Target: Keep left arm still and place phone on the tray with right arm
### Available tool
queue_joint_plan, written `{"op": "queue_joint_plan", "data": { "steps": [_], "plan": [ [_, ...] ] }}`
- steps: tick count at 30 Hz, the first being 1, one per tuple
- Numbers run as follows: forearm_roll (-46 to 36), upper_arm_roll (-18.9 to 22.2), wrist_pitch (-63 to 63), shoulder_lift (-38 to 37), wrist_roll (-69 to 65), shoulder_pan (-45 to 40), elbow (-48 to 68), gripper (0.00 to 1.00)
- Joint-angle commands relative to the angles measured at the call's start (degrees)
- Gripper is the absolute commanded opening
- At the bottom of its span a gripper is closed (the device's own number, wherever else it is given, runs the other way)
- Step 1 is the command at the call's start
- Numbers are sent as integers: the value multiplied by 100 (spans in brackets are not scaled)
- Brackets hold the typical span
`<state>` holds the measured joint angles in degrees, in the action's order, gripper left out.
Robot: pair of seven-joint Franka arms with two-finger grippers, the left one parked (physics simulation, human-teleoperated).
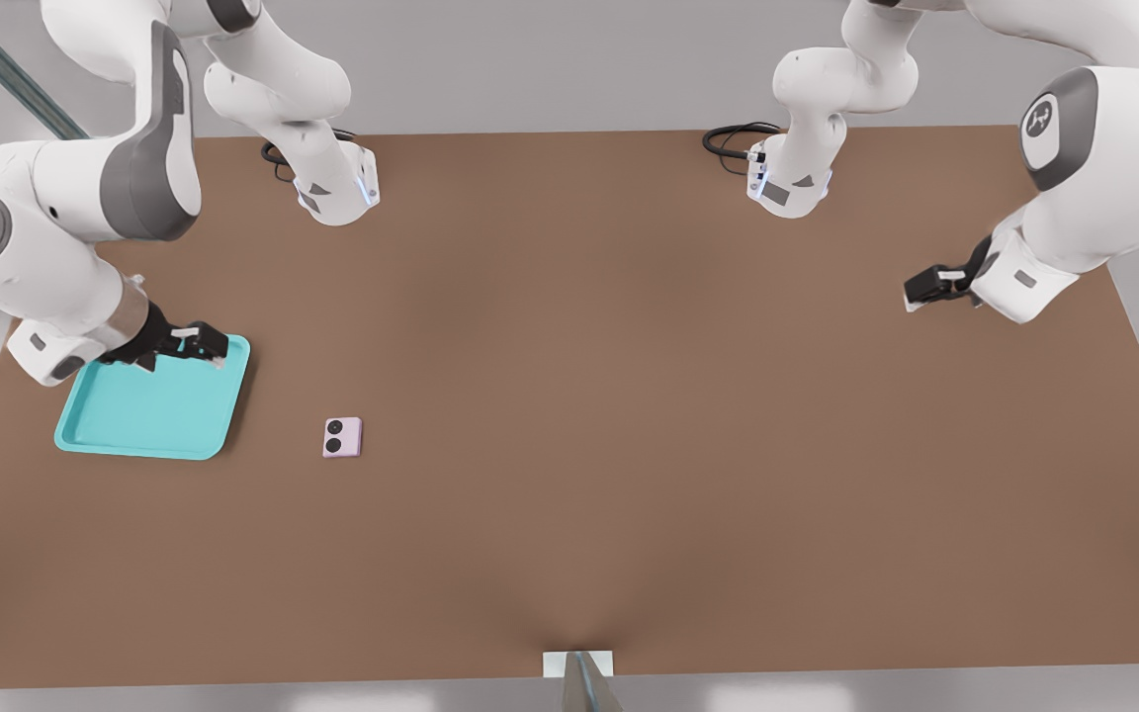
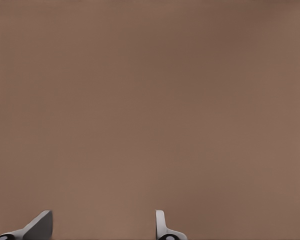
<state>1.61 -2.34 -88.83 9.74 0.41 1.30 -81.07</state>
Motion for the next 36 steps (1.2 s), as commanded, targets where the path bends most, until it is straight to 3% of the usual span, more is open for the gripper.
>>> {"op": "queue_joint_plan", "data": {
  "steps": [1, 6, 15, 23, 29, 36],
  "plan": [
    [15, -30, -627, -16, 91, -25, -32, 100],
    [15, -135, -1268, 625, 311, 151, -251, 100],
    [85, -232, -4564, 1495, 1162, 344, -2457, 100],
    [50, -223, -4960, 1856, 1242, 424, -2835, 100],
    [-346, 5, -5197, 2075, -392, 336, -3038, 100],
    [-354, -3, -5171, 2075, -524, 336, -3293, 100]
  ]
}}
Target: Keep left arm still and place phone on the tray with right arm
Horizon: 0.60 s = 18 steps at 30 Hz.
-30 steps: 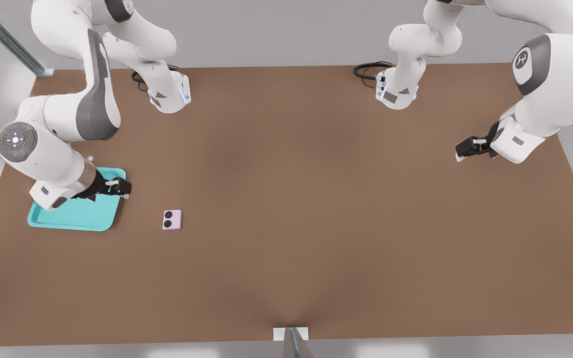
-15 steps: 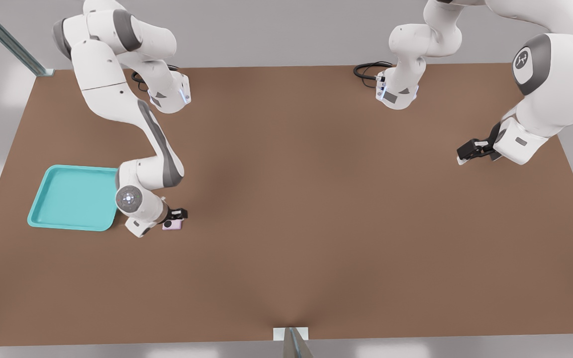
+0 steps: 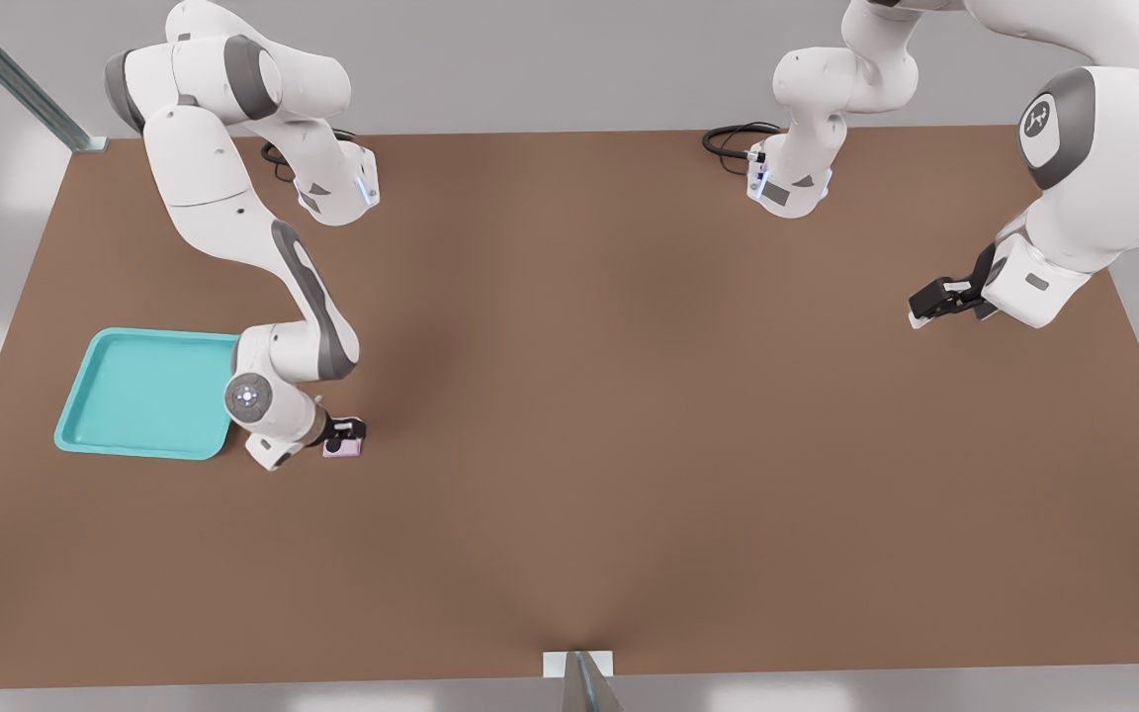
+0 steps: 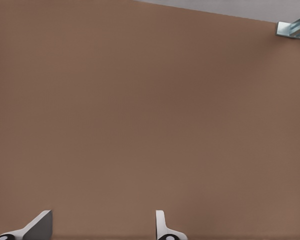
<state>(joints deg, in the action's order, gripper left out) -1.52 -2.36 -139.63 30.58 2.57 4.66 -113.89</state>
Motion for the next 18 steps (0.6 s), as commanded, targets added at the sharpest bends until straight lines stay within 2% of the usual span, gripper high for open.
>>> {"op": "queue_joint_plan", "data": {
  "steps": [1, 15, 17, 18],
  "plan": [
    [-41, -1, -91, 0, -741, 0, -20, 100],
    [-41, 8, -108, 229, -688, -9, -46, 99],
    [-41, 8, -108, 238, -688, -9, -46, 78],
    [-41, 8, -108, 238, -688, -9, -37, 75]
  ]
}}
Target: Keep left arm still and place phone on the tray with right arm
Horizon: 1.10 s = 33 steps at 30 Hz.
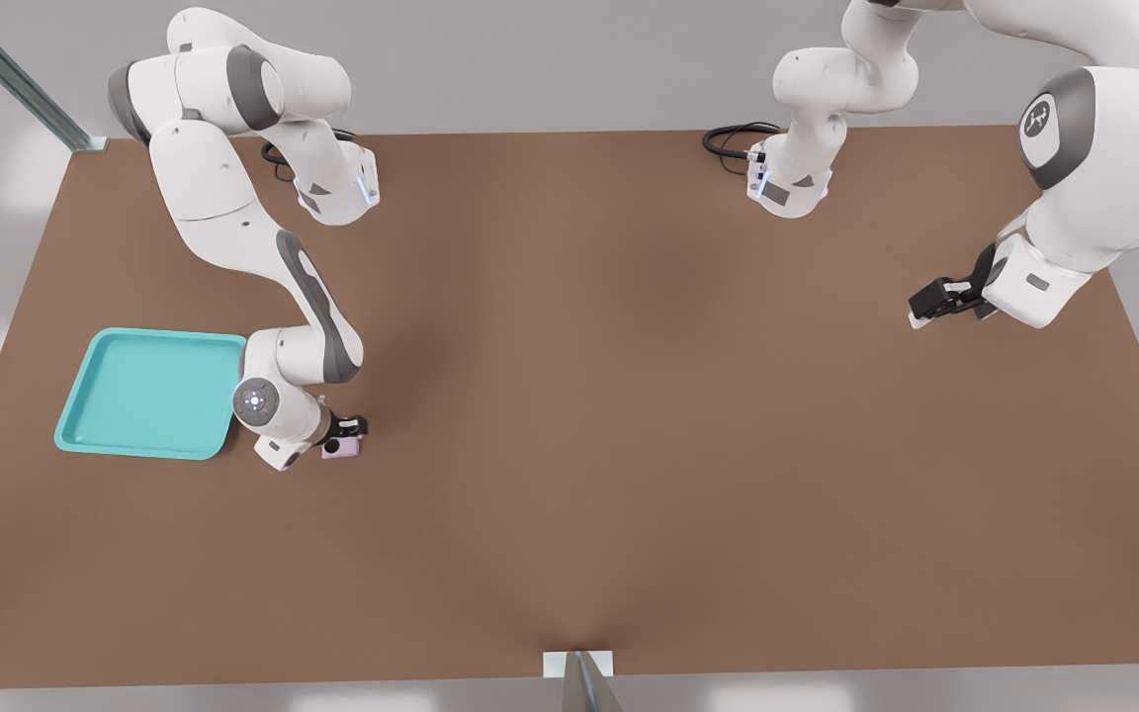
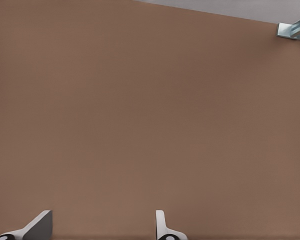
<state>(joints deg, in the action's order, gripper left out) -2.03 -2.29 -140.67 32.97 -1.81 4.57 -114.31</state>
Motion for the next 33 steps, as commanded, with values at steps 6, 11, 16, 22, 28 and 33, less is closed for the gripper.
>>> {"op": "queue_joint_plan", "data": {
  "steps": [6, 11, 16, 22, 28, 33],
  "plan": [
    [19, 35, 57, -309, -311, -158, 120, 73],
    [54, 35, 136, -775, -821, -869, 49, 73],
    [54, 26, 277, -1460, -1892, -1880, -583, 73],
    [186, -325, 189, -1540, -2860, -3164, -838, 77],
    [177, -325, 242, -1574, -2808, -3049, -742, 100],
    [502, 157, 3378, -2128, -92, -757, 2201, 100]
  ]
}}
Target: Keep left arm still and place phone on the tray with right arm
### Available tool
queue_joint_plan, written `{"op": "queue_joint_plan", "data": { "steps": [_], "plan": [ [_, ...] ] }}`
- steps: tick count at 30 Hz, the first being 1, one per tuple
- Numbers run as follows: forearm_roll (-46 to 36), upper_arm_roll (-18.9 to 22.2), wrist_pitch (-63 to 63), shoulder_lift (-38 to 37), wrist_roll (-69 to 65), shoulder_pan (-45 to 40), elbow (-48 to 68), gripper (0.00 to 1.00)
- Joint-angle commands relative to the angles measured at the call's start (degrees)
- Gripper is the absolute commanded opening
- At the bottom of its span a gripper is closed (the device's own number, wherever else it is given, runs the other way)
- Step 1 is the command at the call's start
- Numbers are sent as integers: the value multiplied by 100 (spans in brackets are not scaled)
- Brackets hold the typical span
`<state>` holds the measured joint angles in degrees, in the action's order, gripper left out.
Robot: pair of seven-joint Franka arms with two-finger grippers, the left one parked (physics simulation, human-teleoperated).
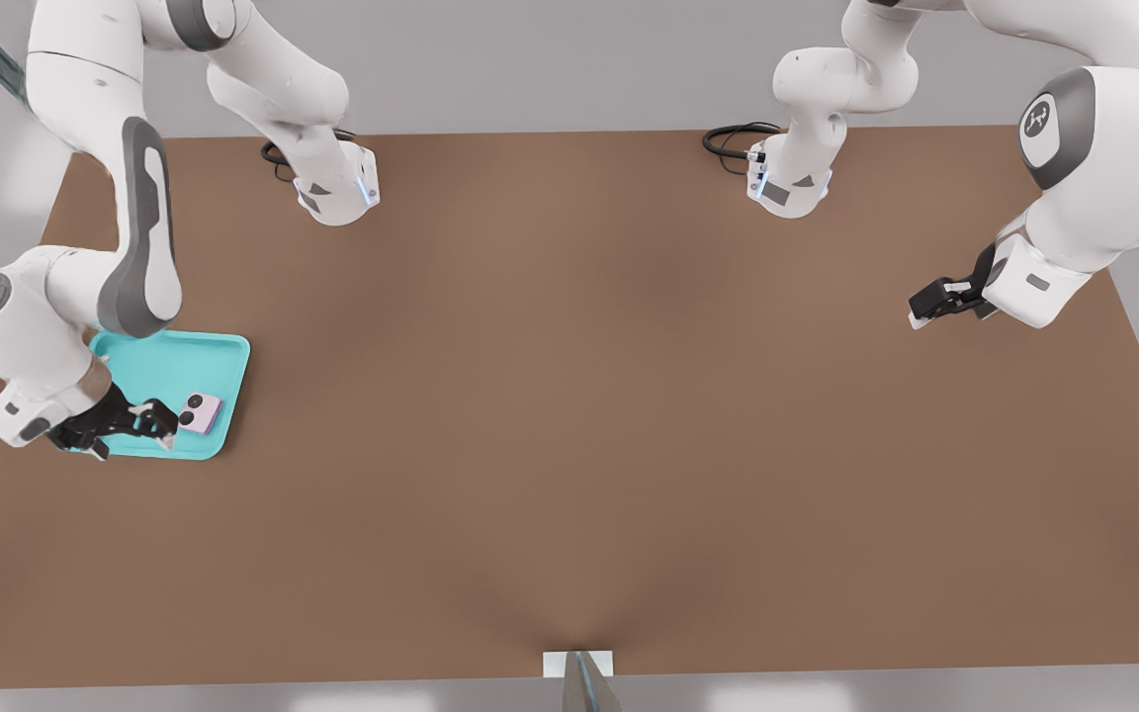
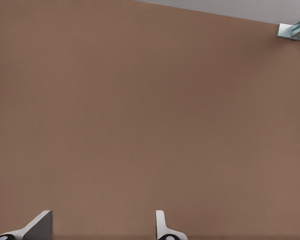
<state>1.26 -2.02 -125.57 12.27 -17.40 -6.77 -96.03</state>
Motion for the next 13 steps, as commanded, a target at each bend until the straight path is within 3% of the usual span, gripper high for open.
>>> {"op": "queue_joint_plan", "data": {
  "steps": [1, 3, 6, 9, 13],
  "plan": [
    [182, 264, 2256, -49, 1793, 879, 796, 100],
    [164, 228, 3153, -146, 1768, 976, 1596, 100],
    [-29, 123, 2599, -260, 1933, 976, 1017, 100],
    [199, 88, 3513, 416, 1995, 1108, 2062, 100],
    [199, 97, 3373, 232, 1934, 1073, 1764, 100]
  ]
}}
